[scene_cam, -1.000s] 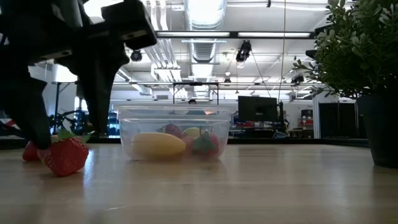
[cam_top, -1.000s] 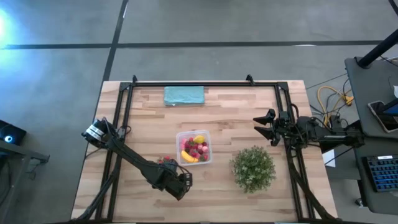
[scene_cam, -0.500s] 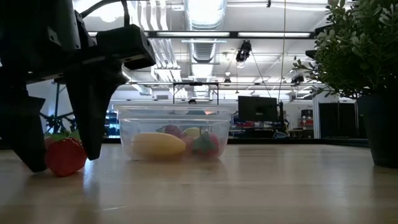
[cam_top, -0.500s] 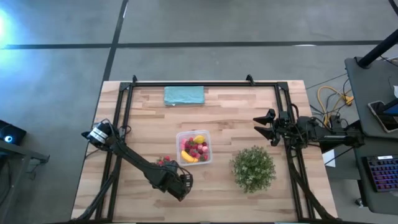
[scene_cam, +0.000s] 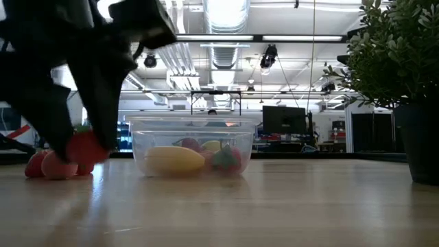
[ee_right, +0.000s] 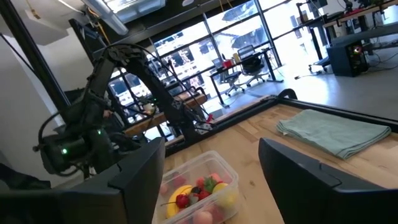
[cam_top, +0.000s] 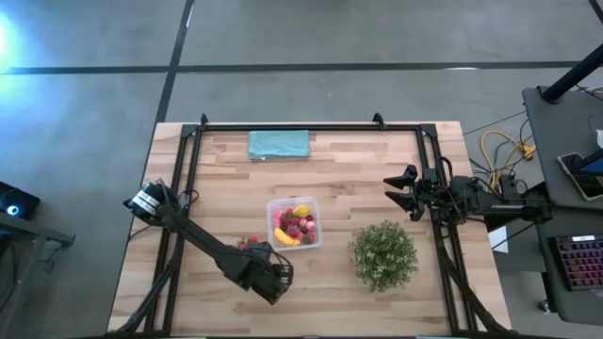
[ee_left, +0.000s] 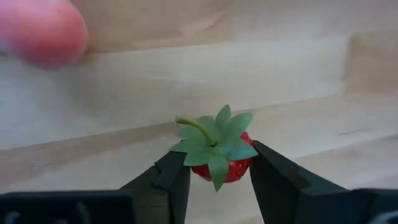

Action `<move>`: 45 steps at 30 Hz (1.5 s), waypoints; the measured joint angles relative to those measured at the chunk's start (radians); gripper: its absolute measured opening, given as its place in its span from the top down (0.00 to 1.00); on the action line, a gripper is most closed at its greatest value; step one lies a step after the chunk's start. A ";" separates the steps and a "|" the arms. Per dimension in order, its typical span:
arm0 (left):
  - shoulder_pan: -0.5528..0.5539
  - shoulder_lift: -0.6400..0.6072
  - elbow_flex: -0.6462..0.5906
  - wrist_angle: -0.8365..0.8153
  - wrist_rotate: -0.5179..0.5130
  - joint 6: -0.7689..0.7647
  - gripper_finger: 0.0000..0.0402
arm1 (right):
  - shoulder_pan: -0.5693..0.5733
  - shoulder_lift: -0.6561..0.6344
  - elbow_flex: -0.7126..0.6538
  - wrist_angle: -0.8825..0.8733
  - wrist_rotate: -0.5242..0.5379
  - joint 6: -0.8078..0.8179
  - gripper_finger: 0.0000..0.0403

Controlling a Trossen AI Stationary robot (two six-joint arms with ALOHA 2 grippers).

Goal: Pick and placing Produce into tupperware
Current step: Put the red strawberry into the transparent bin, then put the pink peach into the transparent bin

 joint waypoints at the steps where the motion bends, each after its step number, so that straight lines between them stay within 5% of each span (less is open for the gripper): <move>1: 0.000 -0.012 0.002 -0.010 -0.008 0.007 0.69 | 0.000 0.000 0.000 0.000 0.000 0.000 0.37; 5: 0.000 -0.074 0.012 -0.101 -0.122 0.054 0.67 | 0.000 0.000 0.000 0.000 0.000 0.000 0.37; 8: 0.003 -0.143 0.016 -0.180 -0.301 0.099 0.67 | 0.000 0.000 0.000 0.000 0.000 0.000 0.38; 12: 0.061 -0.223 0.003 -0.177 -0.472 0.311 0.67 | 0.000 0.000 0.000 0.000 0.000 0.000 0.39; 18: 0.234 -0.231 -0.018 -0.009 -0.413 0.751 0.65 | 0.000 0.000 0.000 0.000 0.000 0.000 0.38; 22: 0.314 -0.208 -0.013 0.086 -0.323 0.861 0.57 | 0.000 0.000 0.000 0.000 0.000 0.000 0.37; 29: 0.334 -0.224 -0.014 -0.035 -0.144 0.856 0.38 | 0.000 0.000 0.000 0.000 0.000 0.000 0.39; 35: 0.265 -0.232 -0.021 -0.269 0.025 0.614 0.35 | 0.000 0.000 0.000 0.000 0.000 0.000 0.38; 45: 0.111 -0.220 -0.054 -0.271 0.035 0.425 0.35 | 0.000 0.000 0.000 0.000 0.000 0.000 0.39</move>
